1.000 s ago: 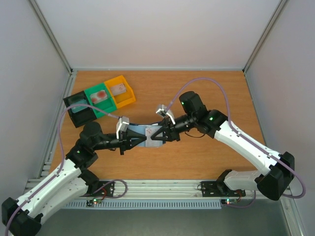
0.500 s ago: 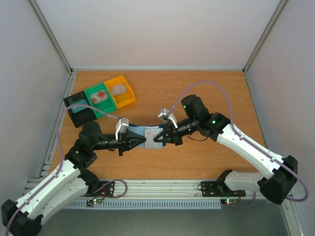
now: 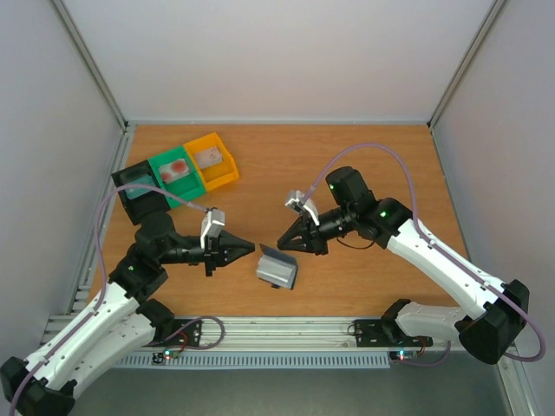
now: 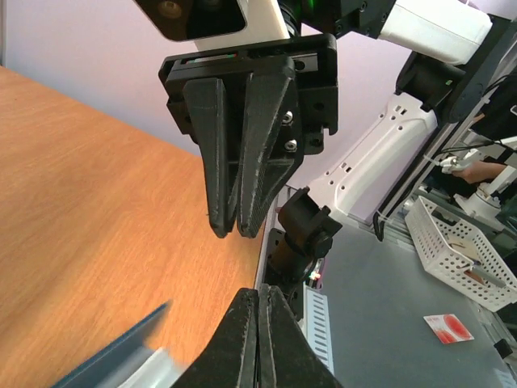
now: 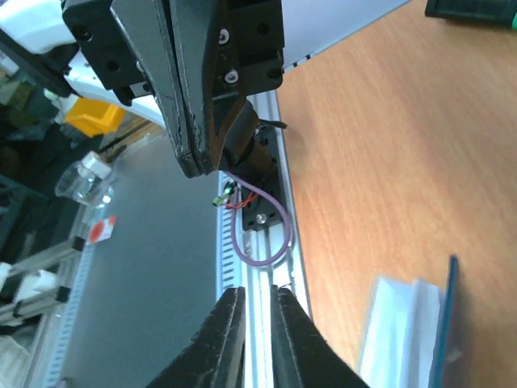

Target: Take the credit cards out of the card holder

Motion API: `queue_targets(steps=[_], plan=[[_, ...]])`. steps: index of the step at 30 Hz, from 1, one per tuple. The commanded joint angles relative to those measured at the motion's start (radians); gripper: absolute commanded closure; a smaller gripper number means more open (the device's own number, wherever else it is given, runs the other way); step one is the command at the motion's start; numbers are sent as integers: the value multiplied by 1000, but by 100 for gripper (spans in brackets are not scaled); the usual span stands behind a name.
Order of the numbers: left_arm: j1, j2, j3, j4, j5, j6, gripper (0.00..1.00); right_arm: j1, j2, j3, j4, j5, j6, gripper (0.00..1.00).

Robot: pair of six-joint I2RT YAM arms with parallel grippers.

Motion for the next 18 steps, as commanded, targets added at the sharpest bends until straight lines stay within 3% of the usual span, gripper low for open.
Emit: queue_targets(steps=[1, 4, 7, 10, 12, 15, 18], plan=[[4, 5, 3, 84, 20, -8, 100, -1, -3, 25, -3, -34, 0, 98], [4, 16, -71, 166, -16, -81, 100, -2, 11, -1, 80, 70, 100, 99], [6, 16, -63, -30, -150, -36, 100, -1, 83, 21, -24, 463, 169, 99], [9, 20, -28, -193, -320, 76, 82, 2, 198, 73, -161, 603, 186, 92], [12, 35, -16, -260, -401, 86, 65, 31, 241, 70, -178, 716, 207, 83], [14, 74, -24, -364, -500, 31, 51, 83, 339, 72, -179, 865, 222, 65], [19, 90, -47, -452, -620, -56, 44, 149, 477, 114, -186, 933, 182, 32]])
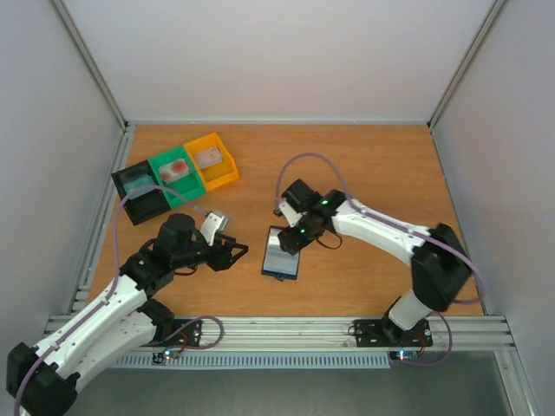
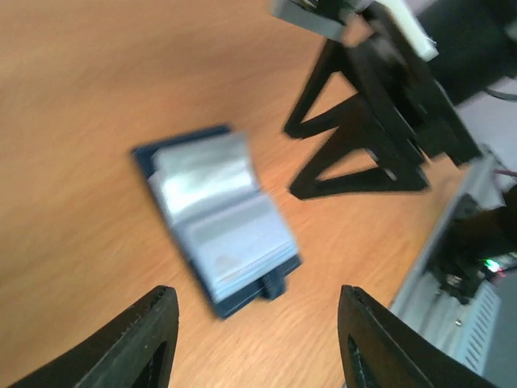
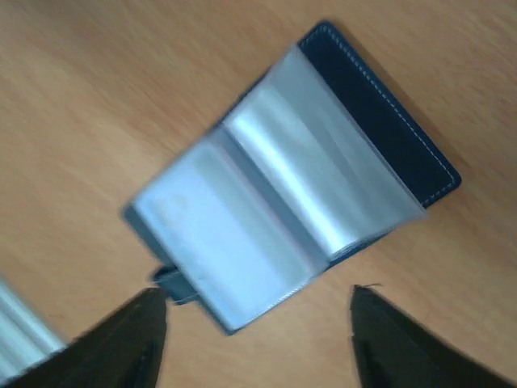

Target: Take the credit cards out of the card holder

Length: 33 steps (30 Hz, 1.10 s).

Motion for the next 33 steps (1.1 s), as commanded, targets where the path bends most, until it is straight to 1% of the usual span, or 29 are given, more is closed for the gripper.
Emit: queue_targets(steps=[1, 2, 3, 6, 10, 13, 14, 16, 17, 19, 20, 21, 28, 31, 33], plan=[[11, 23, -8, -173, -236, -92, 43, 109, 168, 72, -49, 244, -45, 9], [15, 24, -11, -165, -251, -107, 41, 146, 201, 85, -49, 274, -68, 2], [20, 21, -15, -149, -250, -112, 40, 171, 233, 98, -53, 291, -90, 2], [31, 16, -33, -80, -223, -124, 39, 226, 320, 165, -86, 348, -154, 1], [41, 15, -60, -53, -213, -153, 39, 235, 429, 233, -116, 398, -217, 2], [49, 2, -58, -70, -219, -157, 38, 233, 484, 251, -135, 385, -228, 2], [51, -2, -56, -70, -218, -153, 38, 231, 497, 250, -140, 367, -224, 3], [58, -13, -56, -67, -215, -146, 38, 224, 515, 245, -149, 314, -212, 10], [59, -16, -58, -66, -214, -144, 38, 220, 518, 242, -150, 289, -204, 17], [60, -17, -61, -61, -210, -146, 38, 211, 516, 239, -148, 248, -181, 36], [60, -17, -61, -59, -207, -146, 38, 205, 514, 241, -146, 245, -167, 43], [60, -16, -60, -56, -202, -146, 38, 198, 512, 244, -147, 211, -158, 48], [60, -5, -70, -18, -167, -157, 39, 130, 476, 267, -111, 88, -77, 62], [60, 3, -78, 14, -134, -164, 39, 107, 449, 270, -95, 37, -43, 71], [60, 10, -86, 51, -106, -166, 39, 88, 430, 270, -83, -4, -9, 79]])
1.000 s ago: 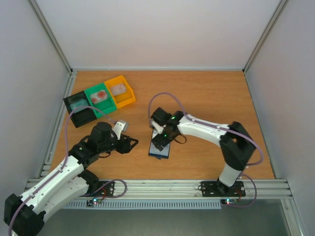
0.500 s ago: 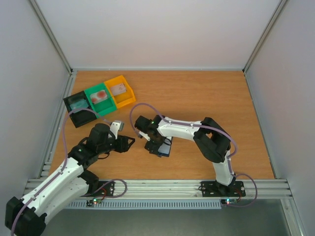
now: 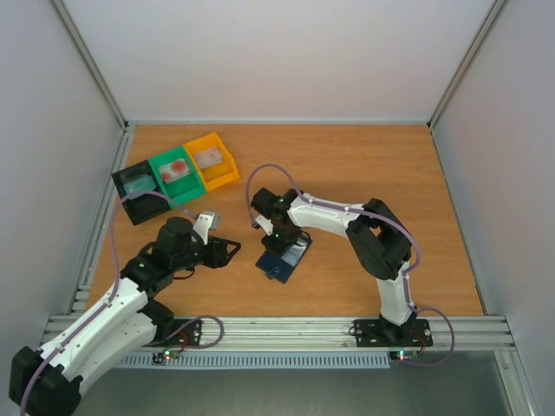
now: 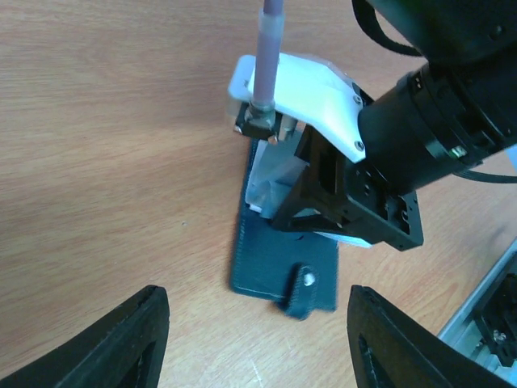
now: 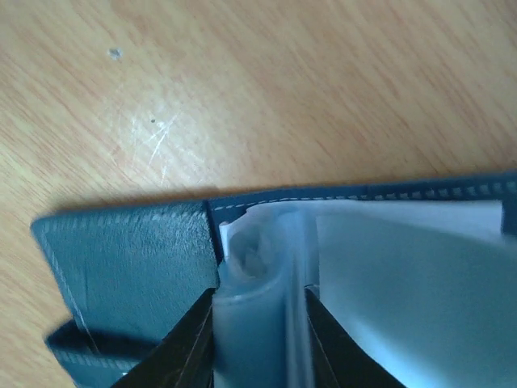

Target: Take the credit cards out of the card holder

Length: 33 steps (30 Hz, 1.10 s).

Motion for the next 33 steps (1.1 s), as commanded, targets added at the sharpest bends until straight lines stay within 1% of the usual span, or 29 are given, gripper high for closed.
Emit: queue_targets(steps=[1, 2, 4, 7, 8, 13, 14, 17, 19, 20, 23, 24, 27, 29, 30, 31, 33], plan=[[5, 18, -30, 129, 75, -15, 39, -35, -51, 11, 23, -128, 99, 85], [4, 22, -36, 151, 89, -18, 39, -47, -61, 6, 32, -145, 121, 89], [5, 36, -55, 204, 122, -29, 39, -77, -89, -9, 58, -191, 166, 93], [4, 68, -96, 326, 191, -67, 36, -121, -151, -27, 102, -266, 223, 96], [4, 76, -100, 348, 197, -68, 33, -123, -177, -29, 113, -272, 230, 96], [4, 97, -133, 485, 230, -98, 3, -124, -319, -38, 169, -289, 260, 98], [4, 94, -135, 488, 224, -102, 1, -124, -351, -46, 186, -296, 265, 98], [4, 80, -134, 463, 189, -115, 1, -124, -450, -84, 247, -311, 278, 98], [5, 63, -134, 472, 197, -123, 1, -124, -506, -109, 278, -326, 279, 98], [6, 55, -141, 510, 222, -134, 1, -125, -535, -124, 301, -341, 277, 98], [3, 48, -151, 708, 365, -155, 1, -125, -577, -154, 357, -392, 284, 98], [3, 46, -141, 739, 378, -154, 1, -125, -588, -161, 370, -401, 288, 98], [2, 30, -113, 751, 407, -120, 1, -124, -614, -175, 396, -430, 284, 98], [1, 35, -104, 774, 422, -107, 3, -125, -628, -190, 427, -462, 282, 98], [0, 40, -102, 778, 413, -118, 8, -125, -633, -195, 443, -486, 282, 98], [-3, 44, -101, 778, 403, -138, 15, -124, -636, -199, 456, -509, 281, 98], [-9, 48, -99, 780, 401, -147, 52, -121, -642, -204, 469, -539, 275, 98]])
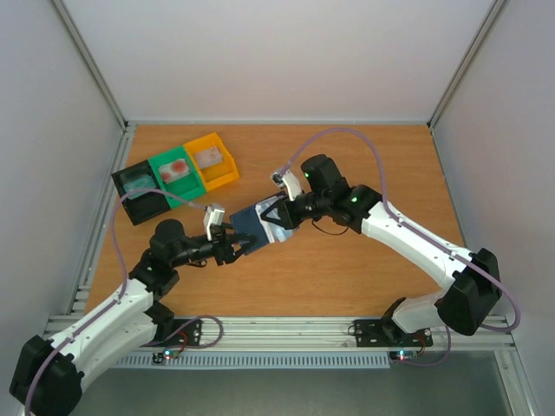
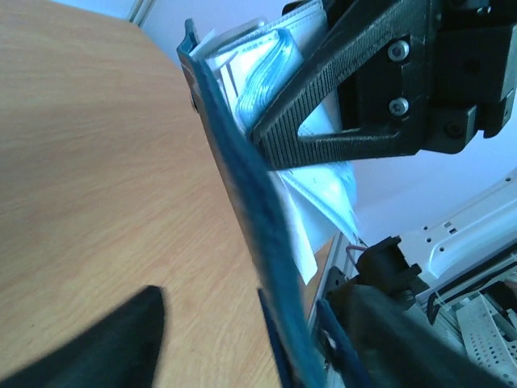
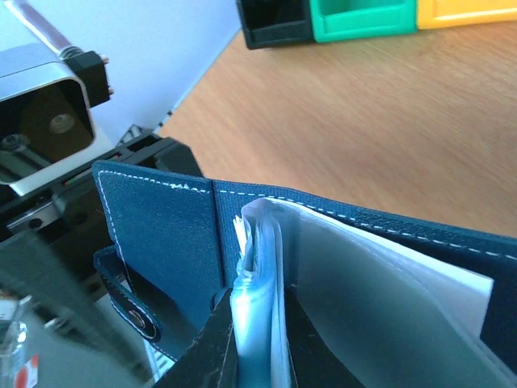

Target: Take the credit cards out of the card holder

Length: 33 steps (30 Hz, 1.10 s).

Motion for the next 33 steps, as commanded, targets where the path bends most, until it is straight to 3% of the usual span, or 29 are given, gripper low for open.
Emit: queue_targets(steps=[1, 3, 4, 5, 7, 10, 16, 20, 27, 33], plan=[[-11, 2, 32, 113, 24, -3, 69, 11, -37, -12, 93, -109, -1, 98], [-15, -1, 36, 117, 7, -3, 96, 13, -38, -17, 97, -137, -10, 96], [-16, -4, 37, 119, 3, -5, 99, 14, -38, -16, 97, -159, -15, 91], [-16, -7, 39, 117, 1, -5, 100, 13, -38, -15, 94, -183, -22, 82], [-16, -20, 43, 108, -5, 2, 100, 11, -59, -13, 64, -188, -57, 49], [-15, -59, 50, 93, -4, 39, 100, -23, -147, -36, -2, -104, -114, 28], [-15, -108, 52, 95, 76, 162, 100, -82, -292, -20, -171, -88, -236, 22], [-15, -122, 48, 104, 95, 202, 100, -83, -346, -25, -236, 31, -286, 22], [-15, -144, 47, 113, 144, 234, 100, -90, -399, -29, -258, 157, -337, 17], [-15, -146, 45, 112, 149, 231, 100, -90, -357, -11, -254, 100, -336, 14]])
